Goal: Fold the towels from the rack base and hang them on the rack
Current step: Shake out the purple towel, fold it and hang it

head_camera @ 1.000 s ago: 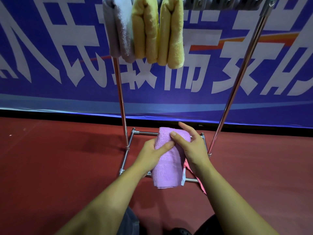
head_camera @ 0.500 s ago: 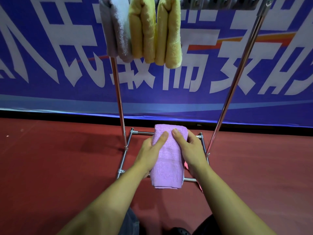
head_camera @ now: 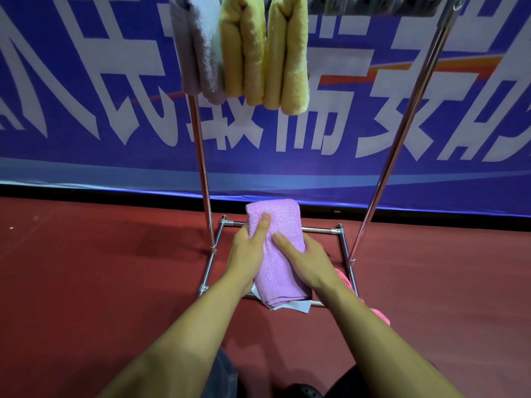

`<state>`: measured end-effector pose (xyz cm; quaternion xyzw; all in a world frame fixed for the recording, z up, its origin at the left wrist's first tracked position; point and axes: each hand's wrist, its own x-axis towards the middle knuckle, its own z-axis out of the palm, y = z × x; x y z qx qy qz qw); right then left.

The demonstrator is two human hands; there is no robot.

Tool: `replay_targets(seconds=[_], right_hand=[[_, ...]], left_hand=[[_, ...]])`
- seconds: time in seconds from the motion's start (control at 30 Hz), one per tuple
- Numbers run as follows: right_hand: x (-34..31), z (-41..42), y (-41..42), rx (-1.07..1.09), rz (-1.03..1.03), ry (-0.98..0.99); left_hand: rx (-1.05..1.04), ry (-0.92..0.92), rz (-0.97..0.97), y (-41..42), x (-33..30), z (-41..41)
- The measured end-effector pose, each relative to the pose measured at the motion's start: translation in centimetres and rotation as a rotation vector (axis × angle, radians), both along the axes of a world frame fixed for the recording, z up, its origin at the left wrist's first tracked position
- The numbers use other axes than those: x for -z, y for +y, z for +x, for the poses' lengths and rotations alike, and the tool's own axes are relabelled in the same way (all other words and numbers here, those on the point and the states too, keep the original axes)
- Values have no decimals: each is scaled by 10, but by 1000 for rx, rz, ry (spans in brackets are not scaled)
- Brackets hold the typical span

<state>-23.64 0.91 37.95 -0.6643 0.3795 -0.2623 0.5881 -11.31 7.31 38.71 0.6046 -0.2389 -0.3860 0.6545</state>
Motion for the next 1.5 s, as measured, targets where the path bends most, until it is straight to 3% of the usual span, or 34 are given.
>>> replay_targets(seconds=[0.13, 0.37, 0.6, 0.77, 0.9, 1.07, 1.27, 1.5], right_hand=[[5, -1, -2, -66, -99, 48], [8, 0, -2, -121, -71, -29], [12, 4, -1, 34, -184, 60], [7, 1, -4, 139, -252, 38], [8, 8, 2, 16, -174, 41], [5, 11, 6, -8, -50, -19], [4, 8, 3, 79, -139, -20], [10, 4, -2, 204, -233, 13]], left_hand=[[-35, 40, 17, 1, -2, 6], [-42, 127, 36, 2, 1, 13], [-108, 106, 23, -2, 3, 12], [-179, -33, 92, -3, 8, 9], [-102, -30, 148, -5, 11, 4], [133, 104, 136, -10, 8, -5], [194, -182, 108, -13, 12, -12], [-7, -489, 194, -12, 16, -14]])
